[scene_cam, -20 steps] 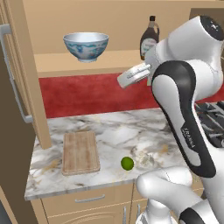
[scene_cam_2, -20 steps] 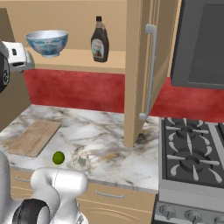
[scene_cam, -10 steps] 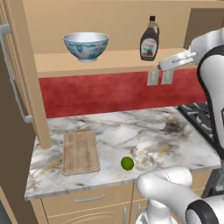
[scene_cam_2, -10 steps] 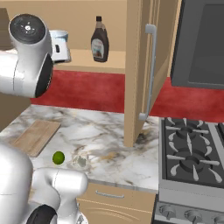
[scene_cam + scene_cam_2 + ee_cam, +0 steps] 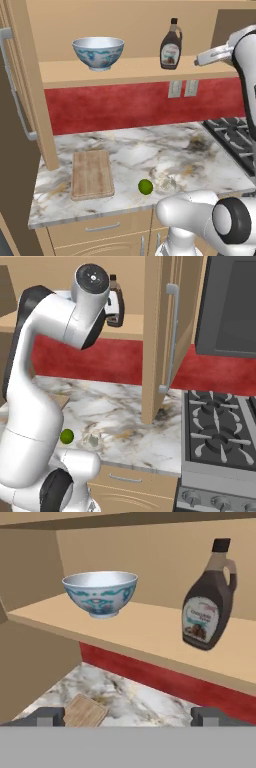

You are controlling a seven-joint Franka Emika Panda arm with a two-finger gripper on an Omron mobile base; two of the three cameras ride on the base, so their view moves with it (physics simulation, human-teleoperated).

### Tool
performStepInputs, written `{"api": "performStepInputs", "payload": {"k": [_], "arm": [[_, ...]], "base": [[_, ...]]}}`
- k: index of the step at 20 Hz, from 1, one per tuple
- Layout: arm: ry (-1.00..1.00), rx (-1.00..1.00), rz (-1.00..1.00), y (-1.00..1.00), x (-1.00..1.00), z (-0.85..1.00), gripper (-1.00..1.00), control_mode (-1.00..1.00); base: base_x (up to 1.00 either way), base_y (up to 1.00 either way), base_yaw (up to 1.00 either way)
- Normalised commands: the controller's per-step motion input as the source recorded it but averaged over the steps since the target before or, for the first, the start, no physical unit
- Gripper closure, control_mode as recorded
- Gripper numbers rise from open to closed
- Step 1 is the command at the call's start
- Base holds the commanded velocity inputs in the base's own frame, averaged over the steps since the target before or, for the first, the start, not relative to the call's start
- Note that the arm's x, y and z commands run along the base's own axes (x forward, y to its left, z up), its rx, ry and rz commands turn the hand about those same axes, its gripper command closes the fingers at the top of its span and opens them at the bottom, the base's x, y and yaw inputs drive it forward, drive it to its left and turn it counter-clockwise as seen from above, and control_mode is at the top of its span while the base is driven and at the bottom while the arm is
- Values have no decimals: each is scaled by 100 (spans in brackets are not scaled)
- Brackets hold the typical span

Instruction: Open the cabinet. Place the bowl and condiment on the counter. Then place the lime and garlic on the cutting board.

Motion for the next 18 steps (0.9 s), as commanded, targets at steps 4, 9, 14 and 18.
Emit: {"api": "performStepInputs", "payload": {"k": [4, 9, 14, 18], "arm": [[-1, 0, -12, -11, 59, -2, -100, -100], [0, 0, -12, -21, 39, 0, -100, -100], [0, 2, -2, -27, 17, 0, -100, -100], [0, 0, 4, -6, 33, 0, -100, -100]], "base": [[0, 0, 0], [0, 0, 0], [0, 0, 0], [0, 0, 0]]}}
